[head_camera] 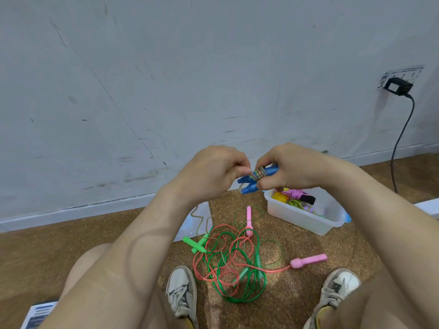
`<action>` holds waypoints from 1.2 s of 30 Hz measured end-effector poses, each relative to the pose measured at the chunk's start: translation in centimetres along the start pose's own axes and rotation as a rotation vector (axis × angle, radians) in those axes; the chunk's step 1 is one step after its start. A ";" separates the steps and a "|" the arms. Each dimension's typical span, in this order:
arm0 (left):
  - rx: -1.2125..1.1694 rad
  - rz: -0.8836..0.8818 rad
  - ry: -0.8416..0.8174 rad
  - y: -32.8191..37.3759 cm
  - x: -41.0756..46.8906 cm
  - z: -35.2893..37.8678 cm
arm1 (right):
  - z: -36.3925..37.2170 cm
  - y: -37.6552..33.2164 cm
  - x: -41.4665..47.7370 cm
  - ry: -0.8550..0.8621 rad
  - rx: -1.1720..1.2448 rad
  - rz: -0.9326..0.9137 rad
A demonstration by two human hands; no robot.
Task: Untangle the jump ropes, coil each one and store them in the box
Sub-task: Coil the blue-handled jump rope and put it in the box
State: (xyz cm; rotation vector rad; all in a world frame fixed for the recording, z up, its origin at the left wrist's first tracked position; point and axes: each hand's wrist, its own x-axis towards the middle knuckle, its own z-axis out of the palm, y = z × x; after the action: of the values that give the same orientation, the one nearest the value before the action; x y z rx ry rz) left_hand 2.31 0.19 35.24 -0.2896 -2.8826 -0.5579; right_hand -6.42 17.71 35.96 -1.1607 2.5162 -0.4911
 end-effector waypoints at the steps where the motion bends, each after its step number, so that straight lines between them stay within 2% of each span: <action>1: -0.033 -0.024 -0.010 0.1 0.0 0.0 | -0.1 0.0 -0.1 -0.017 0.036 -0.008; 4: -0.187 -0.116 -0.015 0.4 0.0 0.1 | -0.5 -0.3 -0.4 -0.044 0.070 -0.034; 7: -0.480 -0.243 -0.037 0.3 0.2 -0.3 | -0.7 -0.8 -0.9 -0.058 0.120 -0.071; 12: -0.961 -0.334 -0.286 -0.3 0.0 -0.3 | -1.2 -1.7 -1.9 -0.098 0.320 -0.162; 15: -1.257 -0.439 -0.316 -0.4 0.3 0.2 | -1.2 -2.1 -2.2 -0.032 0.502 -0.184; 19: -1.404 -0.508 -0.344 0.1 1.0 1.0 | -1.1 -2.1 -1.8 0.127 0.775 -0.085; 24: -1.561 -0.558 -0.290 0.7 1.4 1.9 | 0.4 -3.6 -1.0 0.195 1.207 0.017; 27: -1.459 -0.598 -0.138 1.4 1.7 2.9 | 0.9 -4.0 -0.5 0.270 1.373 0.147; 31: -1.164 -0.615 0.071 2.5 1.8 3.9 | 1.5 -3.6 0.5 0.348 1.309 0.282; 33: -1.014 -0.583 0.091 2.7 1.8 4.2 | 1.7 -3.3 1.1 0.405 1.238 0.307; 36: -0.550 -0.468 0.056 2.1 1.8 4.8 | 1.9 -2.8 1.7 0.453 1.130 0.302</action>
State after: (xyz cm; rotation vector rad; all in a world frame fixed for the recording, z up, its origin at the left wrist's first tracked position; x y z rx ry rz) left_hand 0.39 4.18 32.01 0.3379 -2.6813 -1.4104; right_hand -4.82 14.40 35.27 -0.2314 2.0163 -1.8860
